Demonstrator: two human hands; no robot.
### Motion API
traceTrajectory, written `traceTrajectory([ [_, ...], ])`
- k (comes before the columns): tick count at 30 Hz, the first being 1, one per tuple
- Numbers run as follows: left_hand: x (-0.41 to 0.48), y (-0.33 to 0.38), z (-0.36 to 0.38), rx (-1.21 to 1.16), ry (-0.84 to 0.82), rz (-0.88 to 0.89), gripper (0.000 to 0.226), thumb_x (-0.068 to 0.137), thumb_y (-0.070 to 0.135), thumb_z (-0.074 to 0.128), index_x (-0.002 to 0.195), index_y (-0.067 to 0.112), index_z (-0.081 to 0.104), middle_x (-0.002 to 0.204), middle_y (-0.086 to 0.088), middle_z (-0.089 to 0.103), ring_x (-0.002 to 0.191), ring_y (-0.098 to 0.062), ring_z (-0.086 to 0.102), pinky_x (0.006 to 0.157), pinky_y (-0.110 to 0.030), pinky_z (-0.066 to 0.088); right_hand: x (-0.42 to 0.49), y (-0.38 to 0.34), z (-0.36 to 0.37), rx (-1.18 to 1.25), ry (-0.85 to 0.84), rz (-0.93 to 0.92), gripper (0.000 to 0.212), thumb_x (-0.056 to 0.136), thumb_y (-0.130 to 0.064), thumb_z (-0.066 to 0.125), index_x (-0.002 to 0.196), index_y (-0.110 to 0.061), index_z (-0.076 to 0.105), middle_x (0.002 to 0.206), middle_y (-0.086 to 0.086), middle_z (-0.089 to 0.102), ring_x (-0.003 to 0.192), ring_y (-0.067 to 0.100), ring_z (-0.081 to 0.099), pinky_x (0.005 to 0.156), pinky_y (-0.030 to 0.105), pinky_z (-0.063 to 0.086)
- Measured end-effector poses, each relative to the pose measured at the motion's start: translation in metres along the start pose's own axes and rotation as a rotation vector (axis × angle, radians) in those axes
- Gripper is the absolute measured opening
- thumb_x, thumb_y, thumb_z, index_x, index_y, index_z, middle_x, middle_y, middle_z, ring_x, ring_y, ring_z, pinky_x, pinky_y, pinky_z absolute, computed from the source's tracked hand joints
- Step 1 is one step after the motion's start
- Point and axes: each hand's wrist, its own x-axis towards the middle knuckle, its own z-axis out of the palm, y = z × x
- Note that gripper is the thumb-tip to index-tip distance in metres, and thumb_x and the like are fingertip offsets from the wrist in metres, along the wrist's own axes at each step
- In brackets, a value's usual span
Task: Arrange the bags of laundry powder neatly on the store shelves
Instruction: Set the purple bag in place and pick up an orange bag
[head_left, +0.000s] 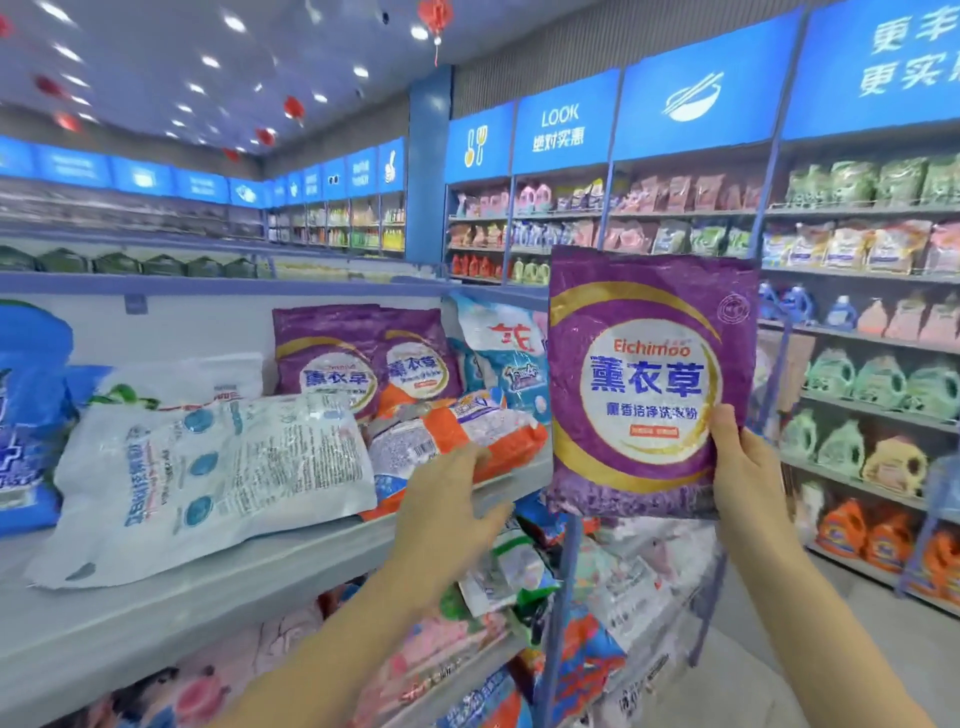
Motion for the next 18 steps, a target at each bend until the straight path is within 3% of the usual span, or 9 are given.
traceTrajectory([
  [3,0.047,-0.013,0.037,0.289,-0.031,0.082,0.068,0.078,0.048,0.062,0.134,0.018,0.039,0.136,-0.003,0.043,0.126,-0.022,0.037,0.103,-0.031,0.027,0.041,0.02,0.019,0.038,0.003,0.015,0.051,0.096,-0.046,0.04,0.1,0.0,0.061,0.108,0.025,0.064,0.081,0.022,0.057,0.074,0.032,0.044],
  [6,0.088,-0.027,0.072,0.467,-0.105,0.074,0.09,0.072,0.057,0.064,0.142,0.019,0.023,0.153,-0.009,0.016,0.141,-0.027,0.014,0.114,-0.044,0.013,0.074,0.032,0.037,0.103,-0.021,0.037,0.041,0.096,-0.045,0.041,0.099,-0.01,0.063,0.103,0.011,0.067,0.096,0.024,0.062,0.091,0.041,0.048],
  [9,0.119,-0.037,0.097,0.67,-0.177,0.094,0.102,0.072,0.065,0.06,0.147,0.02,0.008,0.156,-0.014,0.002,0.144,-0.033,0.002,0.114,-0.054,-0.001,0.102,0.042,0.052,0.12,-0.055,0.016,0.036,0.098,-0.039,0.039,0.099,-0.012,0.063,0.101,0.005,0.066,0.084,0.011,0.063,0.078,0.027,0.05],
  [11,0.128,-0.045,0.105,0.774,-0.174,0.136,0.093,0.075,0.062,0.058,0.144,0.016,0.019,0.151,-0.017,0.021,0.138,-0.035,0.022,0.111,-0.054,0.011,0.116,0.048,0.063,0.123,-0.096,0.02,0.034,0.098,-0.038,0.038,0.089,-0.015,0.062,0.097,0.005,0.066,0.077,0.008,0.062,0.076,0.027,0.051],
  [14,0.139,-0.06,0.094,0.748,0.065,0.214,0.058,0.075,0.06,0.056,0.115,0.019,0.054,0.106,-0.006,0.065,0.097,-0.028,0.06,0.083,-0.041,0.042,0.133,0.054,0.083,0.13,-0.149,0.035,0.037,0.097,-0.042,0.039,0.083,-0.016,0.061,0.098,0.005,0.067,0.094,0.023,0.063,0.088,0.04,0.048],
  [16,0.148,-0.071,0.072,0.635,0.244,0.149,0.049,0.074,0.063,0.042,0.093,0.022,0.061,0.081,-0.002,0.069,0.077,-0.027,0.065,0.067,-0.036,0.044,0.139,0.057,0.096,0.136,-0.19,0.034,0.043,0.097,-0.043,0.039,0.088,-0.007,0.062,0.096,0.012,0.067,0.104,0.033,0.061,0.088,0.044,0.048],
  [18,0.151,-0.079,0.038,0.462,0.416,-0.002,0.042,0.077,0.063,0.047,0.08,0.022,0.06,0.068,-0.002,0.065,0.064,-0.03,0.061,0.058,-0.034,0.043,0.143,0.057,0.108,0.129,-0.234,0.005,0.048,0.097,-0.043,0.038,0.084,-0.002,0.06,0.088,0.012,0.069,0.092,0.025,0.065,0.078,0.037,0.052],
])
